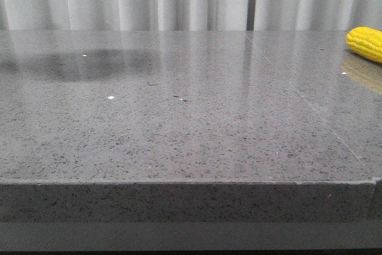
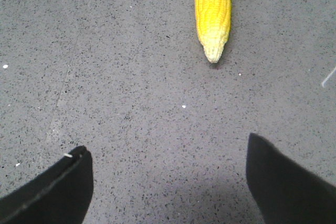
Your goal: Place corn on plate with both arms
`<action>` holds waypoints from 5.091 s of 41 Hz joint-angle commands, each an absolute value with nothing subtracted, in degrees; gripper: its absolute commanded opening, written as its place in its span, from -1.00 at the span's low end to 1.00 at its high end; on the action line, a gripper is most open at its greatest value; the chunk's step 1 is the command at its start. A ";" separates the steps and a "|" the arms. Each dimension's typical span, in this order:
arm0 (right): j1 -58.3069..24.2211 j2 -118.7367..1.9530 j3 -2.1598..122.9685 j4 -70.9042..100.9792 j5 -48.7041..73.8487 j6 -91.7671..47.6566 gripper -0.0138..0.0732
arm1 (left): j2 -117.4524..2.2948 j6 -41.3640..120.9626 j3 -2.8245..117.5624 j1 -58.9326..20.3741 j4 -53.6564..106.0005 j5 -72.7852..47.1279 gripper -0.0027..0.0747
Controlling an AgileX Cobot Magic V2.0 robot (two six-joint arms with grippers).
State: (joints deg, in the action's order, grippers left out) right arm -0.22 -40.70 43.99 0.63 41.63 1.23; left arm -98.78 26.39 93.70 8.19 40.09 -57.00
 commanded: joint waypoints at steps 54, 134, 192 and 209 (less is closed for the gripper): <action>0.12 -41.07 45.98 0.85 37.60 0.94 0.73 | -108.24 26.45 96.01 -17.46 29.68 -53.48 0.12; 0.12 -41.07 45.98 0.79 36.99 0.94 0.73 | -42.82 4.13 55.84 -36.82 0.00 -48.37 0.17; 6.21 -107.47 97.43 -1.02 40.78 0.81 0.74 | -42.82 4.13 55.84 -36.82 0.00 -48.37 0.15; 6.21 -110.29 97.94 -1.33 38.13 0.81 0.33 | -42.82 4.13 55.84 -36.82 0.00 -48.37 0.15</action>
State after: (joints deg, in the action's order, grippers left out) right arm 5.93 -113.41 95.85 -0.41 41.14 1.18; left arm -43.01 4.71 54.48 -36.43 0.00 -52.08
